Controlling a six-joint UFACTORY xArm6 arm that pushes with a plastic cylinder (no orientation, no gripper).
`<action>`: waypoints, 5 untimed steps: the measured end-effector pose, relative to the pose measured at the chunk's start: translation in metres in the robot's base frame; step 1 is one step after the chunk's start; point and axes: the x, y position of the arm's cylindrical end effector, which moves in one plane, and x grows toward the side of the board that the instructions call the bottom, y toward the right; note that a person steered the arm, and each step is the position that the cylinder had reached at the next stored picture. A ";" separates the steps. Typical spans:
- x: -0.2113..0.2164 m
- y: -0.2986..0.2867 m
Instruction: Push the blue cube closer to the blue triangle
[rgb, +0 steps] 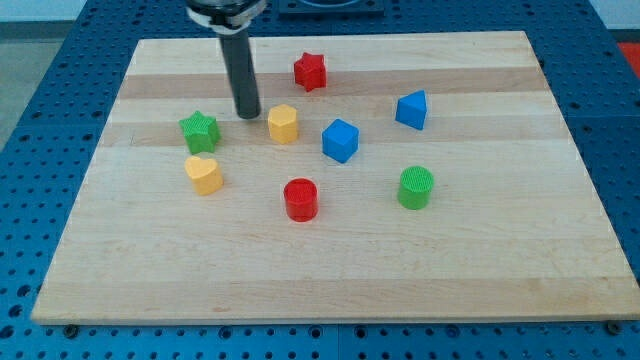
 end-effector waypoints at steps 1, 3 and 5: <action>0.006 -0.011; 0.012 -0.011; 0.042 0.023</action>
